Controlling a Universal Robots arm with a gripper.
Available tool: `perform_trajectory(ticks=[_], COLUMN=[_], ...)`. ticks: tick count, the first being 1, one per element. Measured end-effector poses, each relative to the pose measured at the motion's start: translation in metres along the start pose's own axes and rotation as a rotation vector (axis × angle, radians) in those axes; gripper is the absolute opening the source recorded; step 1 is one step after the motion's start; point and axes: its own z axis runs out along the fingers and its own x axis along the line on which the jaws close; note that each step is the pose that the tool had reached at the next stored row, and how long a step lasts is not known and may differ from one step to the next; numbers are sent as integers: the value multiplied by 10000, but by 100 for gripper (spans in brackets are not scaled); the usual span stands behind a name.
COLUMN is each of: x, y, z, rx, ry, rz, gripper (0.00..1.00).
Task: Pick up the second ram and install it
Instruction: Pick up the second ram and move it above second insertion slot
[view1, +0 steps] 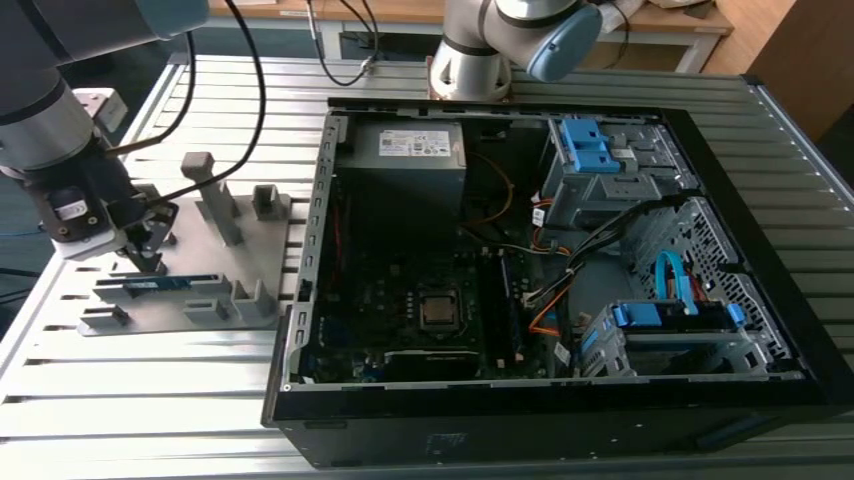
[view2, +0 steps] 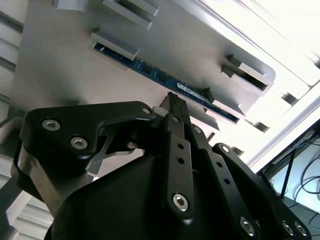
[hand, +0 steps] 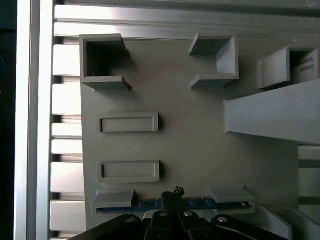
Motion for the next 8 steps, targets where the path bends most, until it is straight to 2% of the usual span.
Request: perform_trajectory(ticks=[8], x=[0], y=[0], z=[0], rx=[-41], ry=[-14], rz=[-1355], gripper=[10])
